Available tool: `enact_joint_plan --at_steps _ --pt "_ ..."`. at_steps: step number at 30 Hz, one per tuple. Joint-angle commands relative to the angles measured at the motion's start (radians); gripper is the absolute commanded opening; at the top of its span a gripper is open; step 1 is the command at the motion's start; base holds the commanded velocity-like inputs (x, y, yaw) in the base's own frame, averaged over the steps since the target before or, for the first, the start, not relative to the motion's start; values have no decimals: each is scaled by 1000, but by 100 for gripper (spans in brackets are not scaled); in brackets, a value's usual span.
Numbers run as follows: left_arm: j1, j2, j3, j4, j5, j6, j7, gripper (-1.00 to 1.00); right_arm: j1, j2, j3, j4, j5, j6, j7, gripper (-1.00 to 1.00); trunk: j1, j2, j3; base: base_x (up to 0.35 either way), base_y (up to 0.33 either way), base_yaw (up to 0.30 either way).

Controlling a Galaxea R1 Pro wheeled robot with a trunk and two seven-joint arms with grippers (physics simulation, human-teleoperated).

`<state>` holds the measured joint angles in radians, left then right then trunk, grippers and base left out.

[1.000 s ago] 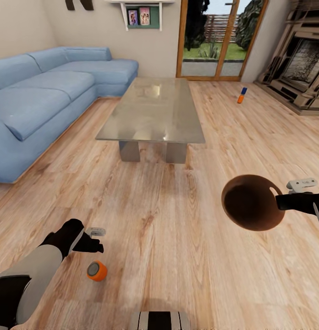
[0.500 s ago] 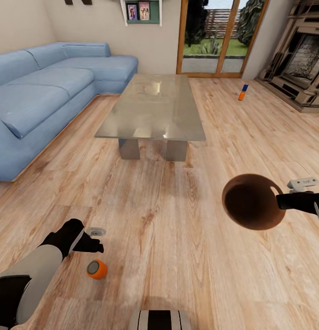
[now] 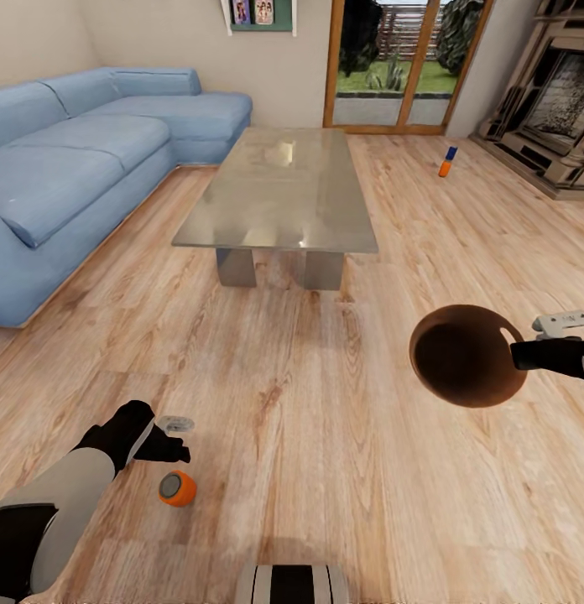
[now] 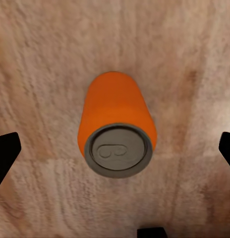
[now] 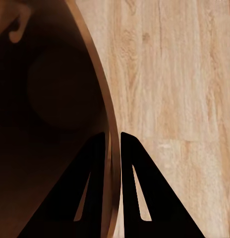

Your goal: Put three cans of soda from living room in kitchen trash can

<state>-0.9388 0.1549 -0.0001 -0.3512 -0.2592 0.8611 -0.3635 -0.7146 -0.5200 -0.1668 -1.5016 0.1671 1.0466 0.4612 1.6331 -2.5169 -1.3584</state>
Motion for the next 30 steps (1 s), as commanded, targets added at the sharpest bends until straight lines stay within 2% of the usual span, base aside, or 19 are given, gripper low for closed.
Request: enact_joint_plan --at_steps 1,8,11,30 --pt "0 0 0 0 0 0 0 100 -4 0 1 0 -6 1 4 -100 0 0 -4 0 0 0" --pt "0 0 0 0 0 -1 0 100 -10 0 9 1 -7 1 4 -100 3 -2 -31 0 0 0" --pt "0 0 0 -1 0 -1 0 100 -10 1 23 2 -7 1 4 -100 5 -3 -43 0 0 0" --pt "0 0 0 -3 0 -1 0 100 -9 1 35 3 -8 1 4 -100 5 -3 -46 0 0 0"
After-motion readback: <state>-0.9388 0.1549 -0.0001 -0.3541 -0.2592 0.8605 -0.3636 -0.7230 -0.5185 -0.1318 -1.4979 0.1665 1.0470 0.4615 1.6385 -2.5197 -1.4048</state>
